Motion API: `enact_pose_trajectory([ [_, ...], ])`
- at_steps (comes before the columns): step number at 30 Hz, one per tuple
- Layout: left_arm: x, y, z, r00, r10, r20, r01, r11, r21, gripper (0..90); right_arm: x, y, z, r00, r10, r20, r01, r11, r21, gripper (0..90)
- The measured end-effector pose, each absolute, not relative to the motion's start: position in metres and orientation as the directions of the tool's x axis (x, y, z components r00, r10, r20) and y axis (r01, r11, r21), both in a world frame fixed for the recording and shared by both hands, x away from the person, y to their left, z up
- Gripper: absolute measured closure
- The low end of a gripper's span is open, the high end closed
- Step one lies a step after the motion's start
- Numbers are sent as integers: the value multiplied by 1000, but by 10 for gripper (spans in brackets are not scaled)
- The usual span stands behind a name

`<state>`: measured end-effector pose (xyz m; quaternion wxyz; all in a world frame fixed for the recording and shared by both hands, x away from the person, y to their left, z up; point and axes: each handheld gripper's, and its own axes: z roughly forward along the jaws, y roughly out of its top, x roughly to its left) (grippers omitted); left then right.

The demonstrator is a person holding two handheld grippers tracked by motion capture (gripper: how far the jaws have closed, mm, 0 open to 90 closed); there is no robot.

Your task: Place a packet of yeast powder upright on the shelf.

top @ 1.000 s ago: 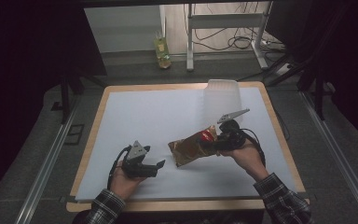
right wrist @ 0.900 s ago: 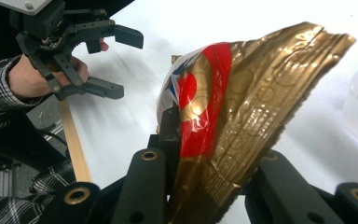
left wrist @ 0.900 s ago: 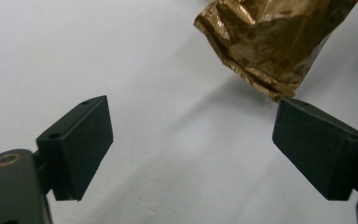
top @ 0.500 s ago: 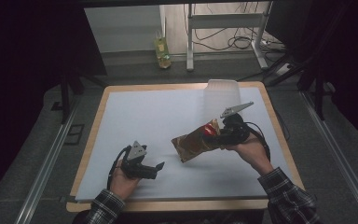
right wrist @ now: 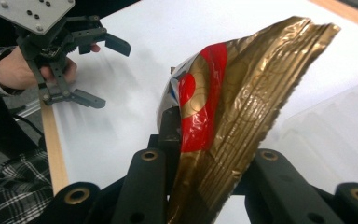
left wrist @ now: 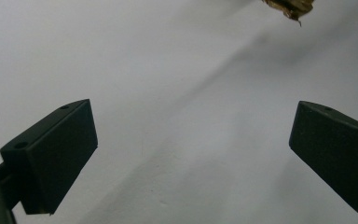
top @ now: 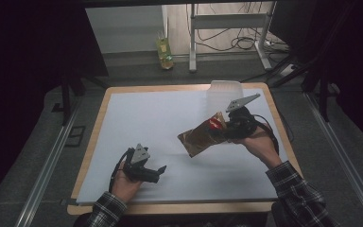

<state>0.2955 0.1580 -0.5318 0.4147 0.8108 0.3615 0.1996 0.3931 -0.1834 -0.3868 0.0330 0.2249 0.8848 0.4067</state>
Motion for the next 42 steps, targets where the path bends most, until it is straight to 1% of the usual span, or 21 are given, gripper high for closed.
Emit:
enact_pose_trajectory([
  [10,296,157,-533,666,746,22,425,-403,811,10,405,-187,-364,-908,416,54,317,598,736,746],
  [15,296,156,-534,672,740,29,417,-410,811,10,412,-190,-352,-918,394,50,298,600,742,747],
  [19,296,157,-534,674,737,40,410,-419,810,9,419,-191,-342,-922,386,22,273,611,743,747],
  [24,296,158,-534,670,740,53,398,-418,817,1,429,-194,-328,-924,381,-39,230,634,739,747],
  [32,296,159,-534,669,742,45,397,-408,822,0,445,-201,-310,-913,390,-118,188,661,726,746],
  [42,297,158,-535,673,739,41,404,-413,816,0,462,-210,-303,-894,411,-177,184,697,693,748],
])
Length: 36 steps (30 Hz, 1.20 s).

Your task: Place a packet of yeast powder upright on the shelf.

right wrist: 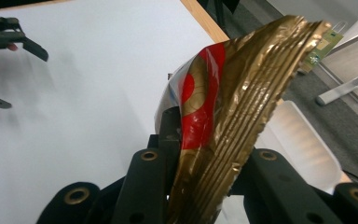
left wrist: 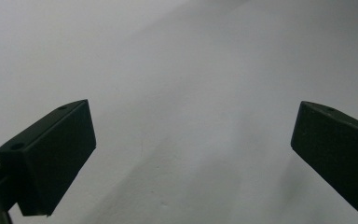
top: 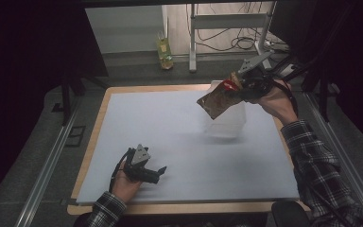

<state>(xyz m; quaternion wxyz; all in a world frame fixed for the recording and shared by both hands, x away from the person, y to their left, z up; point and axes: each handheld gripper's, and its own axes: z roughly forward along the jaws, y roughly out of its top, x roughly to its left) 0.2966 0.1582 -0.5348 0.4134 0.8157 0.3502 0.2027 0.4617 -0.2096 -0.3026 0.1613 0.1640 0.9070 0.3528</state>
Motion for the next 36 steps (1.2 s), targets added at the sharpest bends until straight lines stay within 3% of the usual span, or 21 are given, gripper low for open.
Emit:
enact_pose_trajectory([
  [13,298,158,-535,671,741,32,416,-411,811,0,482,-218,-294,-888,396,-236,165,751,639,747],
  [36,298,159,-536,671,741,30,424,-416,805,0,508,-218,-307,-917,222,-333,47,886,461,752],
])
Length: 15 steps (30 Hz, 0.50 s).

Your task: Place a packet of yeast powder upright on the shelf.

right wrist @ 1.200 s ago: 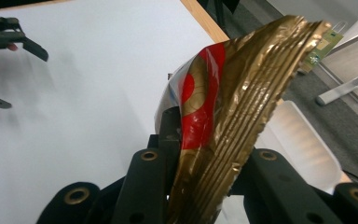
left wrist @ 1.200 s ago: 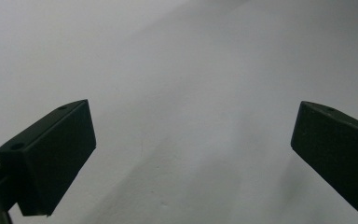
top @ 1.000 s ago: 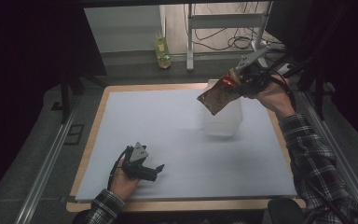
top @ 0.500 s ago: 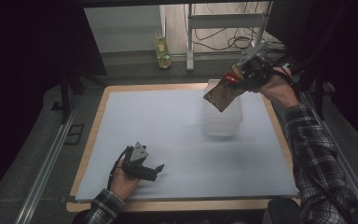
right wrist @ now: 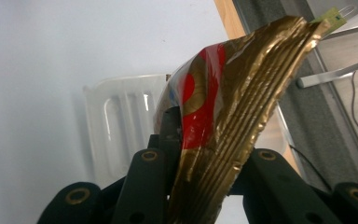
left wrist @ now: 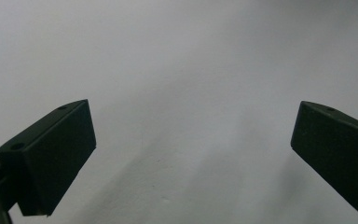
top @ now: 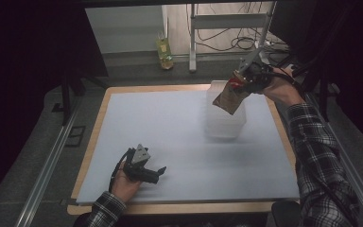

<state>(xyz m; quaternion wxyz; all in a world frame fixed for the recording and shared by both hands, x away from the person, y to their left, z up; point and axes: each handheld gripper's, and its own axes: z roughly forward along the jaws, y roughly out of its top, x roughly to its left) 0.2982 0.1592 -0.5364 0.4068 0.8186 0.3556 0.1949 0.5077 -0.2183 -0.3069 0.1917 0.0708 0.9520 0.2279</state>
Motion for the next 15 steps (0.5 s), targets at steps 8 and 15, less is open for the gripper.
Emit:
enact_pose_trajectory([
  [8,298,159,-537,672,740,30,426,-419,802,0,514,-215,-315,-932,162,-324,7,902,431,751],
  [15,298,160,-537,671,741,32,427,-420,801,0,520,-212,-326,-946,124,-298,-6,916,401,752],
])
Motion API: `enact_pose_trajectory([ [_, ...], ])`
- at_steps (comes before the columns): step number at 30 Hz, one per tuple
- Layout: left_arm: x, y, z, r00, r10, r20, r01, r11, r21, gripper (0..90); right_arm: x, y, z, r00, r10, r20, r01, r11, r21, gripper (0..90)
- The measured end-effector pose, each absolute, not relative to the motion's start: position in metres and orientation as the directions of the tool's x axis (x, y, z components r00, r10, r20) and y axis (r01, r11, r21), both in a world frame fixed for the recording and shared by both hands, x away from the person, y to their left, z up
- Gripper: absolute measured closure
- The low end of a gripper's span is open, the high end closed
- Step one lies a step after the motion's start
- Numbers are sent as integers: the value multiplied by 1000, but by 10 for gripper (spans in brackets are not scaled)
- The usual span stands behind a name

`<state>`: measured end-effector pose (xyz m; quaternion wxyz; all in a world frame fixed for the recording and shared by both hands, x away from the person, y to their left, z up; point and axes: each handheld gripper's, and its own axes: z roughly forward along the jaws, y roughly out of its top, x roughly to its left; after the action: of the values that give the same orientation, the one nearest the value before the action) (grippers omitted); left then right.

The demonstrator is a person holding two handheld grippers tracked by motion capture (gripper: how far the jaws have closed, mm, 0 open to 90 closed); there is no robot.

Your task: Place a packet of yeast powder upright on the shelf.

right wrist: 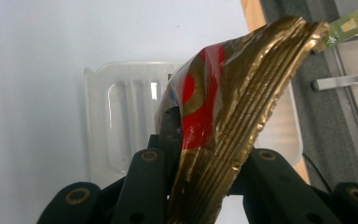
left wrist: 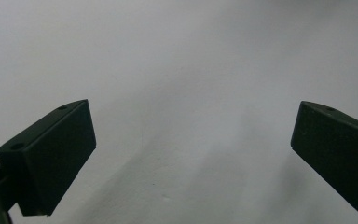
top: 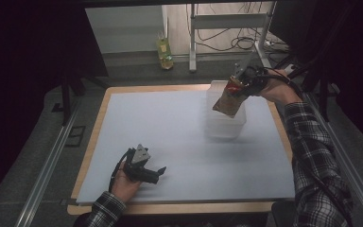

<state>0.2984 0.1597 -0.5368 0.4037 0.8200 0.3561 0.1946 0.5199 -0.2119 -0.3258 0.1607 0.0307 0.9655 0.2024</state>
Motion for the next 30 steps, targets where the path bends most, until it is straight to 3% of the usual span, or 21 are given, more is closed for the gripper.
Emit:
enact_pose_trajectory([
  [15,298,161,-536,664,747,30,423,-408,809,0,532,-203,-353,-960,113,-258,15,935,353,752],
  [30,298,162,-536,663,748,33,423,-412,807,0,536,-198,-376,-965,133,-226,41,928,371,741],
])
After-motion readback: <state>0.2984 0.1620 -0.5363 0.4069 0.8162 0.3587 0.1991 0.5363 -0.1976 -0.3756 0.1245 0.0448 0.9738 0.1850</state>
